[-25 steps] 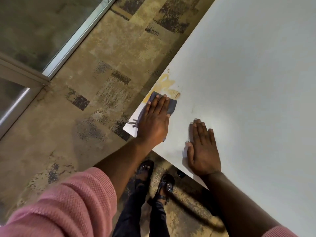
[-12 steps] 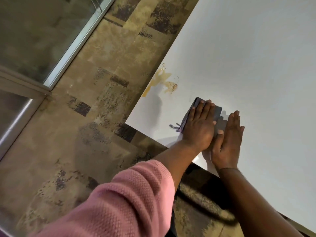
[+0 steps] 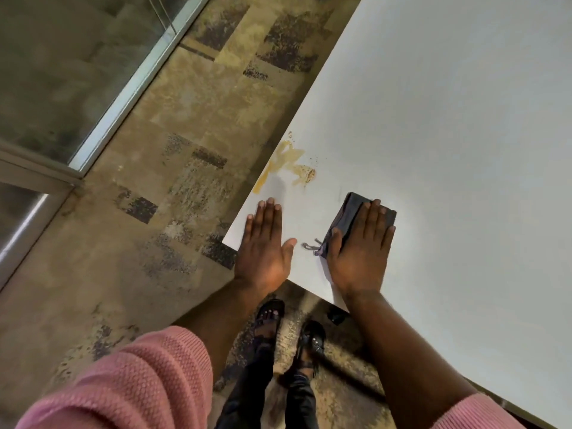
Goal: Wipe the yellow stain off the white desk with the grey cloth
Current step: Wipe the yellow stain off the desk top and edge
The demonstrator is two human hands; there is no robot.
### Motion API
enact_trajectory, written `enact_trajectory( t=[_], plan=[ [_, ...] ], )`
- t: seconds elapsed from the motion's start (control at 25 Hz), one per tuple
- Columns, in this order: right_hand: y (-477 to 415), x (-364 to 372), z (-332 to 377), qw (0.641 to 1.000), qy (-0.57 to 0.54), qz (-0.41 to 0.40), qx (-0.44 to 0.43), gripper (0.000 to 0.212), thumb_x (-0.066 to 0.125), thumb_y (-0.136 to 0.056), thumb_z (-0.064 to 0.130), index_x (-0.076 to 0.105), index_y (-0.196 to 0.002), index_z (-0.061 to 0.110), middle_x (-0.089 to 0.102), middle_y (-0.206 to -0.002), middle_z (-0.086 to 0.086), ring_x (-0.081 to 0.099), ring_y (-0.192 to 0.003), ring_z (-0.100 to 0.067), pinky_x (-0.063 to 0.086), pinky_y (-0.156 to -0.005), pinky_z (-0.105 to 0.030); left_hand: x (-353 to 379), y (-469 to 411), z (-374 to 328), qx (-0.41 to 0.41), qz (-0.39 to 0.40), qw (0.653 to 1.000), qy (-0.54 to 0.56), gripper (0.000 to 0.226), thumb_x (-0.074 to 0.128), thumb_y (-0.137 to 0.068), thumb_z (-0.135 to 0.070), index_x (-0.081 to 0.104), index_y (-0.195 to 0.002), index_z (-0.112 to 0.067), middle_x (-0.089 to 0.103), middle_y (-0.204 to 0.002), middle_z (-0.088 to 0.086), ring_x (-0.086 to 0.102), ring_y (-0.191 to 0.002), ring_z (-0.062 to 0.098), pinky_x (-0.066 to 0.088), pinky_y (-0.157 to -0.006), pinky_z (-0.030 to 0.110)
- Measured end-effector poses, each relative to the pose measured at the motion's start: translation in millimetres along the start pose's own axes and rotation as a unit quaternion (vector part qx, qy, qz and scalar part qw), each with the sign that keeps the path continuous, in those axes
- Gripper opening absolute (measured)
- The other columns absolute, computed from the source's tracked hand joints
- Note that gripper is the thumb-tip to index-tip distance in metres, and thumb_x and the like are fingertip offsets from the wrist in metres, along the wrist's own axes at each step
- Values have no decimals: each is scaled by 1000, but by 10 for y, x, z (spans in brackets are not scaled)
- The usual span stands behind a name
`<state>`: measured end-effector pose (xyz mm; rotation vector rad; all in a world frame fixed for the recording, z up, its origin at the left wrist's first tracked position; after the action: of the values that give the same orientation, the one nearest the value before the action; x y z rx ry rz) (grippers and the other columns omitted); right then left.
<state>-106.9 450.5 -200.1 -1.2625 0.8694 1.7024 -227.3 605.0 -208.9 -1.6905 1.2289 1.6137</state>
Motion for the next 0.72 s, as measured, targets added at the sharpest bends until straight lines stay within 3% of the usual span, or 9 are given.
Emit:
enact_trajectory(
  t=[0.28, 0.48, 0.72],
  plan=[
    [-530, 36, 324, 1000, 21, 7, -16, 76, 32, -105, 47, 19, -162, 0, 18, -170, -21, 13, -159, -36, 9, -128, -56, -1, -39, -17, 1, -1, 1000, -20, 75, 17, -105, -49, 9, -161, 0, 3, -170, 18, 0, -159, 30, 8, -128, 49],
    [-84, -12, 191, 986, 36, 67, -145, 72, 33, -105, 42, 18, -164, 6, 15, -172, -16, 9, -161, -29, 14, -127, -56, -23, -47, -20, -4, 3, 1000, 9, 74, 17, -106, -49, 5, -161, -1, -2, -170, 17, -6, -158, 28, 8, -128, 50],
    [-541, -25, 150, 995, 43, 45, -84, 72, 32, -103, 41, 15, -165, 7, 14, -172, -15, 10, -161, -31, 13, -128, -57, -23, -46, -3, 4, -6, 999, 33, 73, 25, -107, -46, 6, -161, -1, -1, -171, 16, -6, -159, 28, 9, -128, 51]
  ],
)
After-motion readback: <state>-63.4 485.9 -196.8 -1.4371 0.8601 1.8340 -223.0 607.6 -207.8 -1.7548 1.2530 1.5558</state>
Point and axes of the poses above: each hand's wrist, its own y-axis away from the middle knuckle, its own x-axis out of the palm, z = x × y, the point moved 2 cm from there along -y, towards the middle knuckle
